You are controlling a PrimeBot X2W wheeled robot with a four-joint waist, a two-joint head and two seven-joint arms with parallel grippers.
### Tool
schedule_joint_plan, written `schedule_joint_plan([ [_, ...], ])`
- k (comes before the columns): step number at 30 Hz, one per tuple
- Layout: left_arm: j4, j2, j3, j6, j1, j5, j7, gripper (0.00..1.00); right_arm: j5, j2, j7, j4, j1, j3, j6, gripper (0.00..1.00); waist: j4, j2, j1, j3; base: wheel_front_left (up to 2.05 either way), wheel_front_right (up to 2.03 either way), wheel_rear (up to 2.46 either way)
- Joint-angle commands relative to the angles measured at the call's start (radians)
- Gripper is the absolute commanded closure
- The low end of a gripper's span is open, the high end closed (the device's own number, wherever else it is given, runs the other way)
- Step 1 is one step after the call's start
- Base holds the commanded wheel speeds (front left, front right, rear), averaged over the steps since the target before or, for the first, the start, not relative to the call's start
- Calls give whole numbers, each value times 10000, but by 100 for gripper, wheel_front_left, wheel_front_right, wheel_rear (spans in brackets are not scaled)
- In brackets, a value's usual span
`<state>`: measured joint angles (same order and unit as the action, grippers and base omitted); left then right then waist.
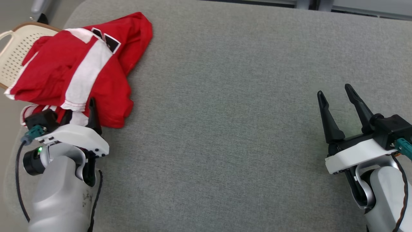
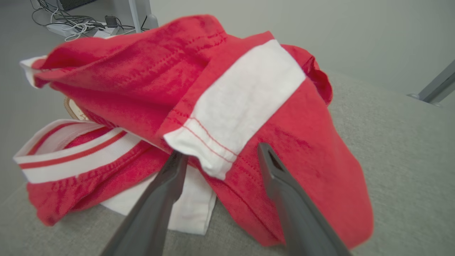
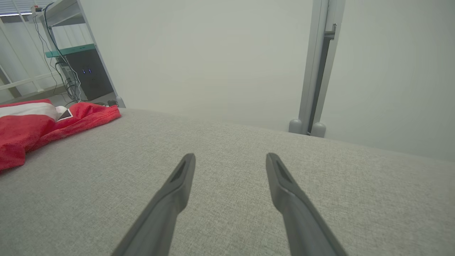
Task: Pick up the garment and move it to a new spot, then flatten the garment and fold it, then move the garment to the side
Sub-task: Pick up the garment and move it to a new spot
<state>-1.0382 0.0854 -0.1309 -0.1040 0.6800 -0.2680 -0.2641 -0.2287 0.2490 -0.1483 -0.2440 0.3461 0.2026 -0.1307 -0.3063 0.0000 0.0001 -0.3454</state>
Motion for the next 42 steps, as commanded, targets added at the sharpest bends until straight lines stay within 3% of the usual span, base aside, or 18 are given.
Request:
schedule_joint_plan([
  [1, -133, 163, -207, 10, 262, -143, -3, 0, -54, 58, -55, 7, 88, -39, -1, 0, 205, 0, -1, -216, 0, 0, 0],
  [3, -211, 212, -277, -68, 359, -160, -3, 98, -50, 32, -77, -39, 131, -60, -1, 0, 223, 0, -1, -211, 0, 0, 0],
  [10, 1038, 278, -642, -136, -12, 114, -1, 100, -98, -72, -253, -192, 180, -310, -1, 0, 199, 0, -1, -1, 0, 0, 0],
  [21, 4820, -39, -907, -149, -1961, 1007, -3, 100, -161, -456, -633, -614, -362, -650, -1, 0, 443, 0, -1, 1151, 0, 0, 0],
  [34, 8002, -319, 610, 369, -5213, 1165, 260, 100, -387, -1014, -977, -1335, -1408, -299, -1, 0, 1674, 0, -1, 2958, 0, 0, 0],
  [42, 9024, -337, 2285, 361, -5533, 792, 969, 100, -331, -1037, -1021, -1431, -1579, -89, -1, 0, 2778, 0, -1, 3164, 0, 0, 0],
])
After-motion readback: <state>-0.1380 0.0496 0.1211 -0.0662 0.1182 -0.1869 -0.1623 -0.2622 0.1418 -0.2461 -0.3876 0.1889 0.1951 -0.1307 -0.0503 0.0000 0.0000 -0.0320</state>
